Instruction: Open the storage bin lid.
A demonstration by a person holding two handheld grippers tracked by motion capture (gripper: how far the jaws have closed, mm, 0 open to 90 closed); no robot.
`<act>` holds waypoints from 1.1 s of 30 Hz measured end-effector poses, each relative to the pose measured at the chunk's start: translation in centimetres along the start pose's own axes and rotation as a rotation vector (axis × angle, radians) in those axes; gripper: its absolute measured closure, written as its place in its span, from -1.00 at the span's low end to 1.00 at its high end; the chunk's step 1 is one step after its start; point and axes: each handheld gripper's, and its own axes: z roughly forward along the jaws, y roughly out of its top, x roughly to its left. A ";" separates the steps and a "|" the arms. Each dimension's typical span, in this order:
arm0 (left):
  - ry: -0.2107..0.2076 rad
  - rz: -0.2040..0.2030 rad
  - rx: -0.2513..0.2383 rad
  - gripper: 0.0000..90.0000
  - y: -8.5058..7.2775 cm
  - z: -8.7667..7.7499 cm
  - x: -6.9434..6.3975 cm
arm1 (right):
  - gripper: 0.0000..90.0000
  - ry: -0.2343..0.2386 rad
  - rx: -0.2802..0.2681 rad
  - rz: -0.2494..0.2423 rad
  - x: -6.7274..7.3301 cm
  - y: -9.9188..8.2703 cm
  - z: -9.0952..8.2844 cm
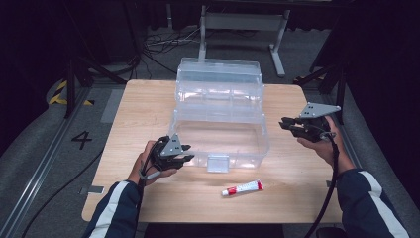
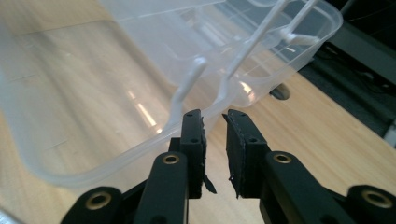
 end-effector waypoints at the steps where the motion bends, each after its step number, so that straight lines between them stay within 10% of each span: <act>1: 0.000 0.000 0.000 0.42 0.0 0.0 0.0 | 0.68 0.014 0.005 -0.002 0.3 -0.2 -0.1; 11: 0.003 0.001 -0.001 0.42 0.0 0.0 0.0 | 0.29 0.099 0.045 -0.018 3.6 -2.7 -0.2; 33: 0.002 -0.005 0.005 0.42 0.0 0.0 -0.1 | 0.09 0.312 0.156 -0.091 10.4 -5.9 1.4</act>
